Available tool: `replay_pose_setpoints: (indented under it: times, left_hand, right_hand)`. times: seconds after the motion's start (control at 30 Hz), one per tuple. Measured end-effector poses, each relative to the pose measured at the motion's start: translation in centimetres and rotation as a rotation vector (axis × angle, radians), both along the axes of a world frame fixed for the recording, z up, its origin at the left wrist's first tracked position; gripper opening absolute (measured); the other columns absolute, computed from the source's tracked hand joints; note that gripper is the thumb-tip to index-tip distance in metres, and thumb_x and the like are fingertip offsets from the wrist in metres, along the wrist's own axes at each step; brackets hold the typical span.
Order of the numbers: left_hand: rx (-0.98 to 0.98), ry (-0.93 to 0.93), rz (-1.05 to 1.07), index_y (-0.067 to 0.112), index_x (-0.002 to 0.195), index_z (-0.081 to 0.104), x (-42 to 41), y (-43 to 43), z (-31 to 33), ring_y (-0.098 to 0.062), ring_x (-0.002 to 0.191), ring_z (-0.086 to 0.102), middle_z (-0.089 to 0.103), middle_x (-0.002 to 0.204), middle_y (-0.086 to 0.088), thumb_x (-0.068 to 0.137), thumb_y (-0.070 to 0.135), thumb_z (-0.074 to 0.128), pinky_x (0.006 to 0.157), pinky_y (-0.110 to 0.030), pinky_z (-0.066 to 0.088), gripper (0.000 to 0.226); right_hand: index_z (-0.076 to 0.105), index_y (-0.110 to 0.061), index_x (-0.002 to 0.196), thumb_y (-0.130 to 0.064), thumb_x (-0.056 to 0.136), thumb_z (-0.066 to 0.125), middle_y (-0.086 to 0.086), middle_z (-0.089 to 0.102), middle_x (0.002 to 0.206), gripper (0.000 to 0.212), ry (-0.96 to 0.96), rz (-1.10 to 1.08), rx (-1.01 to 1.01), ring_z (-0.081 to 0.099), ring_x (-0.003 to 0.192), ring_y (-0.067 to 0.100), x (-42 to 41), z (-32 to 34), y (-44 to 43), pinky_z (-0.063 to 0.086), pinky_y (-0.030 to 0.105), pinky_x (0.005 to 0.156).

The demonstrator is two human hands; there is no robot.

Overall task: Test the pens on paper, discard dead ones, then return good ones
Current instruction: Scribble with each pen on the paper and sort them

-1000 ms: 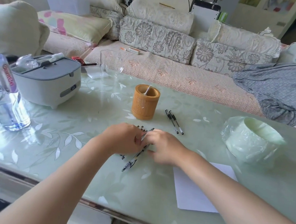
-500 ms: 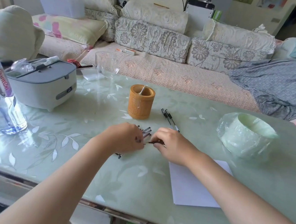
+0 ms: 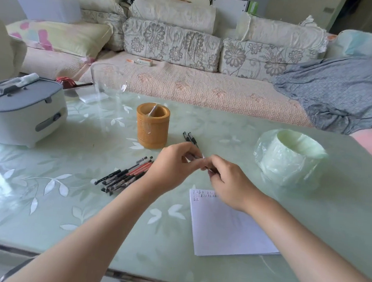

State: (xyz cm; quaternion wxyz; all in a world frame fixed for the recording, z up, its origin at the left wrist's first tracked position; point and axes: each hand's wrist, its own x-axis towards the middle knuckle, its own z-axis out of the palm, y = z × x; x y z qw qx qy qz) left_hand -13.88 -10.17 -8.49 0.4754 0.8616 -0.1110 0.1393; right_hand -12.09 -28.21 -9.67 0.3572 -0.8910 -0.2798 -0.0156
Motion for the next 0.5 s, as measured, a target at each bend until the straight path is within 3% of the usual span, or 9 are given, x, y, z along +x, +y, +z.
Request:
replay_pose_setpoints:
  times: [0.1, 0.17, 0.23, 0.3, 0.4, 0.5]
  left_hand:
    - [-0.066, 0.076, -0.080, 0.017, 0.082, 0.069, 0.1, -0.8, -0.2, -0.015, 0.063, 0.062, 0.072, 0.075, 0.005, 0.091, 0.040, 0.062, 0.057, -0.026, 0.049, 0.026]
    - [-0.103, 0.142, -0.109, 0.016, 0.086, 0.070, 0.3, -1.2, -0.5, -0.013, 0.063, 0.061, 0.072, 0.079, 0.001, 0.099, 0.036, 0.048, 0.058, -0.021, 0.044, 0.033]
    - [-0.042, 0.173, -0.078, 0.019, 0.087, 0.069, 0.4, -1.2, -0.9, -0.012, 0.065, 0.061, 0.071, 0.080, 0.005, 0.101, 0.030, 0.043, 0.061, -0.023, 0.045, 0.032]
    - [0.141, 0.160, -0.039, 0.024, 0.090, 0.068, 0.8, -0.9, -1.8, -0.010, 0.070, 0.061, 0.069, 0.083, 0.011, 0.099, 0.026, 0.045, 0.068, -0.028, 0.050, 0.025]
    - [0.432, 0.145, -0.067, 0.030, 0.099, 0.067, 1.1, -0.1, -3.4, -0.004, 0.082, 0.056, 0.063, 0.095, 0.015, 0.094, 0.029, 0.056, 0.079, -0.029, 0.050, 0.013]
    - [0.642, 0.170, -0.127, 0.035, 0.114, 0.061, 1.1, 0.3, -4.2, -0.007, 0.100, 0.045, 0.055, 0.107, 0.014, 0.083, 0.054, 0.065, 0.091, -0.029, 0.044, 0.037]
  right_hand:
    - [0.052, -0.026, 0.081, -0.027, 0.086, 0.044, -0.011, 0.050, 0.065, 0.010, 0.088, -0.047, 0.009, 0.042, 0.057, 0.008, -0.1, -0.2, -0.9, 0.036, 0.029, 0.060]
    - [0.043, -0.023, 0.065, -0.057, 0.081, 0.043, -0.010, 0.040, 0.057, 0.037, 0.142, -0.080, 0.008, 0.037, 0.056, 0.011, 0.1, -0.2, -1.5, 0.031, 0.033, 0.058]
    - [0.029, -0.020, 0.059, -0.073, 0.076, 0.043, -0.007, 0.028, 0.057, 0.057, 0.180, -0.107, 0.080, 0.028, 0.056, 0.015, 0.5, -0.3, -1.8, 0.023, 0.035, 0.058]
    - [0.021, -0.021, 0.060, -0.077, 0.074, 0.044, 0.002, 0.019, 0.062, 0.062, 0.247, -0.115, 0.193, 0.019, 0.060, 0.020, 0.9, -0.2, -1.7, 0.015, 0.040, 0.061]
    - [0.017, -0.021, 0.060, -0.071, 0.073, 0.047, 0.001, 0.014, 0.060, 0.060, 0.377, -0.099, 0.398, 0.013, 0.060, 0.021, 1.4, 0.2, -1.4, 0.011, 0.043, 0.061]
    - [0.019, -0.019, 0.056, -0.061, 0.072, 0.043, 0.002, 0.017, 0.056, 0.052, 0.490, -0.075, 0.579, 0.012, 0.056, 0.021, 1.7, 0.5, -1.4, 0.010, 0.040, 0.059]
